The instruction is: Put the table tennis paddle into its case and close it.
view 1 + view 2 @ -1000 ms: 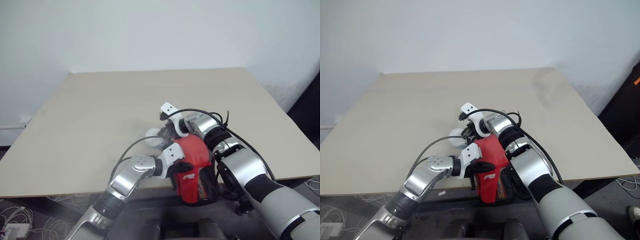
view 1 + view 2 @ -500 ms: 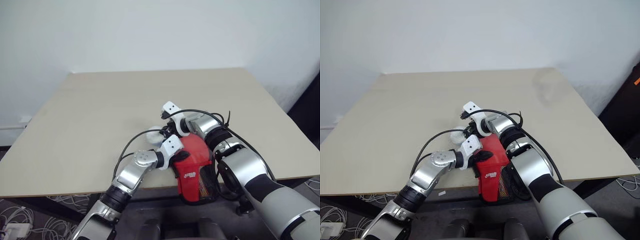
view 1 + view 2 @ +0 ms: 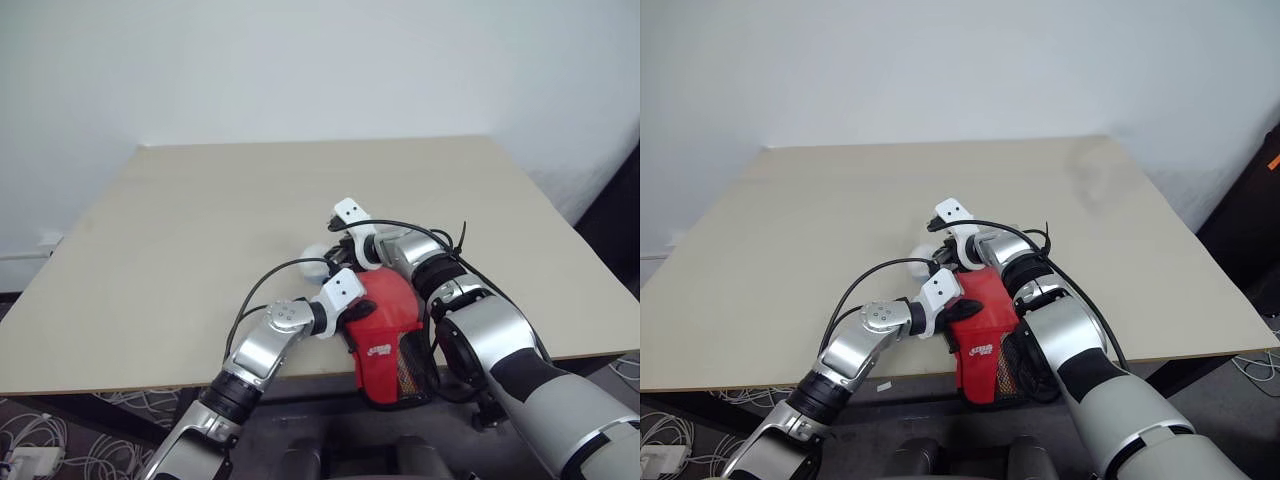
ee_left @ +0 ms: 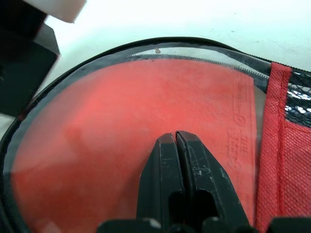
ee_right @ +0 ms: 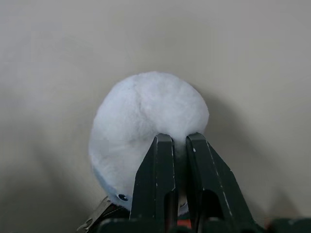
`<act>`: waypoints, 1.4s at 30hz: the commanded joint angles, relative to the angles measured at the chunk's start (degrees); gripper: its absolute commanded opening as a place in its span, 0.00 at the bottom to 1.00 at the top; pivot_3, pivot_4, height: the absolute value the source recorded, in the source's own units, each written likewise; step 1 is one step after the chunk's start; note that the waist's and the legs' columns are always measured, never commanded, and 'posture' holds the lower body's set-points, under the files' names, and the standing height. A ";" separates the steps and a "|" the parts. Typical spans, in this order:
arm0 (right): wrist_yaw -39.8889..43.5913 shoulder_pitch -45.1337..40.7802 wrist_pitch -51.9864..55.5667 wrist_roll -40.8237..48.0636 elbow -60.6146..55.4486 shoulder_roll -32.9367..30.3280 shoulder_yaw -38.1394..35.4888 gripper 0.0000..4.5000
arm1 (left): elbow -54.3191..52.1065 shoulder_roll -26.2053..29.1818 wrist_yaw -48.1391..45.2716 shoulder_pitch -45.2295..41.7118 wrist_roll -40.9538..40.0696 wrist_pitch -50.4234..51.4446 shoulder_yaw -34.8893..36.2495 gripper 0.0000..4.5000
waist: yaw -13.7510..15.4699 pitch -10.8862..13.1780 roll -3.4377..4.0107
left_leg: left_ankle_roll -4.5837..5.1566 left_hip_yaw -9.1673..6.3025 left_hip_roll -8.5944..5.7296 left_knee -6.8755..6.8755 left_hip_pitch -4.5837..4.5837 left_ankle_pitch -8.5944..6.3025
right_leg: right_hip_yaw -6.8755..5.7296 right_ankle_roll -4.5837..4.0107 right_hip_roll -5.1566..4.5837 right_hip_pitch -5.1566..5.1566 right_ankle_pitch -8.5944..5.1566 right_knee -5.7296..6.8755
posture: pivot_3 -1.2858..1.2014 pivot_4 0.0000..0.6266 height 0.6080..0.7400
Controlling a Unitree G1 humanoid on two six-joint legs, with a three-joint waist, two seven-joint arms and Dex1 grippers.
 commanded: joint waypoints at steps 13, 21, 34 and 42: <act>-17.11 -4.30 -5.19 -0.16 2.61 -2.48 -6.33 0.01 | 0.94 0.89 -1.99 1.17 1.90 2.59 -1.35 0.00 | 0.03 -0.04 0.04 | 0.00 -0.01 0.01 -0.01 0.01 0.01 | 0.00 -0.01 0.02 0.01 0.00 0.00 | 0.52 0.00 1.00; -21.37 -4.44 -4.96 -0.93 2.28 -6.87 -6.22 0.01 | 1.38 0.67 -2.17 1.07 2.05 2.89 -1.47 0.00 | 0.00 -0.05 0.07 | 0.01 0.00 0.01 -0.01 0.01 0.01 | 0.00 -0.01 0.02 0.03 0.00 -0.01 | 0.52 0.00 1.00; -16.20 -2.14 2.26 -2.12 -8.40 -17.35 -4.17 0.01 | 1.77 0.04 -2.80 1.08 2.21 3.30 -2.00 0.00 | 0.10 -0.07 0.13 | 0.04 0.01 -0.01 -0.01 -0.01 0.02 | 0.00 -0.01 0.00 0.05 0.00 -0.03 | 0.52 0.00 1.00; -9.27 8.61 13.62 -1.89 -30.93 -24.69 -1.27 0.01 | 3.02 -0.60 -2.90 0.50 2.37 3.09 -1.94 0.00 | 0.17 -0.08 0.16 | 0.09 -0.01 -0.07 0.02 -0.09 0.05 | -0.05 0.00 -0.09 0.05 0.00 -0.07 | 0.52 0.00 1.00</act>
